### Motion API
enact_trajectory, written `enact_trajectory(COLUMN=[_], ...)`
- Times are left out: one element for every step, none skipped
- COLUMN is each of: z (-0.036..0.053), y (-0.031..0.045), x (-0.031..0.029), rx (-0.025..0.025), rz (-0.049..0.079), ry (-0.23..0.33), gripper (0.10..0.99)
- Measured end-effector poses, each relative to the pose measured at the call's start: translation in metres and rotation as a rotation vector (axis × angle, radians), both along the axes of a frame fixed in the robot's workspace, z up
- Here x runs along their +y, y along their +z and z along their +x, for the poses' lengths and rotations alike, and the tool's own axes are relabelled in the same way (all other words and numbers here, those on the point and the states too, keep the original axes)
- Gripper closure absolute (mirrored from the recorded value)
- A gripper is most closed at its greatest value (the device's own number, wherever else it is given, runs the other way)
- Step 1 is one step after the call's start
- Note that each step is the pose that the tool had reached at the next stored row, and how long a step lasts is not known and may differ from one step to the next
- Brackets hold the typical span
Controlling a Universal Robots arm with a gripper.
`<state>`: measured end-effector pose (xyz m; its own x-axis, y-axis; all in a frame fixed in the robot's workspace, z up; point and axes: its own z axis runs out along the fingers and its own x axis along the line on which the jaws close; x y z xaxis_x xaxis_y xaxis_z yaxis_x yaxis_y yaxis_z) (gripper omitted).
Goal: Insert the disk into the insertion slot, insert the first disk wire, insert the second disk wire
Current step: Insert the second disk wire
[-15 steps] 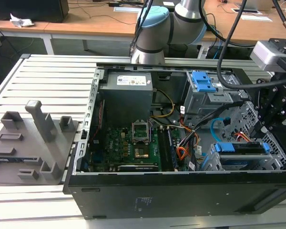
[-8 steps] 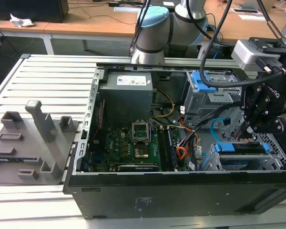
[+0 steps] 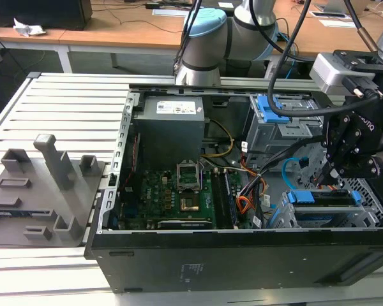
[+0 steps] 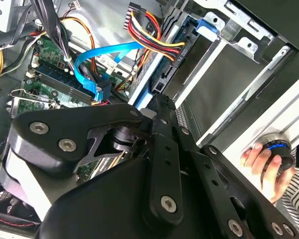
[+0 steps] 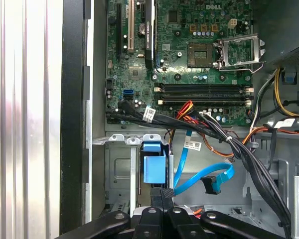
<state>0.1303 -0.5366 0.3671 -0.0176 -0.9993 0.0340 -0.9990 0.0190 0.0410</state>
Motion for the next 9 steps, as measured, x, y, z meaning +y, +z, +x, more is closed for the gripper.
enact_trajectory(z=[0.0000,0.0000,0.0000,-0.0001,-0.0001,-0.0001,-0.0001,-0.0001,-0.0002], y=[0.0000,0.0000,0.0000,0.0000,0.0000,0.0000,0.0000,0.0000,0.0000], x=[0.0000,0.0000,0.0000,0.0000,0.0000,0.0000,0.0000,0.0023,0.0075], rx=[0.0000,0.0000,-0.0001,0.0000,0.0000,0.0000,-0.0001,0.0000,0.0000], rz=[0.000,0.000,0.000,0.000,0.000,0.000,0.000,0.000,0.000], ry=[0.000,0.000,0.000,0.000,0.000,0.000,0.000,0.000,0.000], gripper=[0.980,0.918,0.918,0.851,0.792,0.792,0.725,0.725,0.725])
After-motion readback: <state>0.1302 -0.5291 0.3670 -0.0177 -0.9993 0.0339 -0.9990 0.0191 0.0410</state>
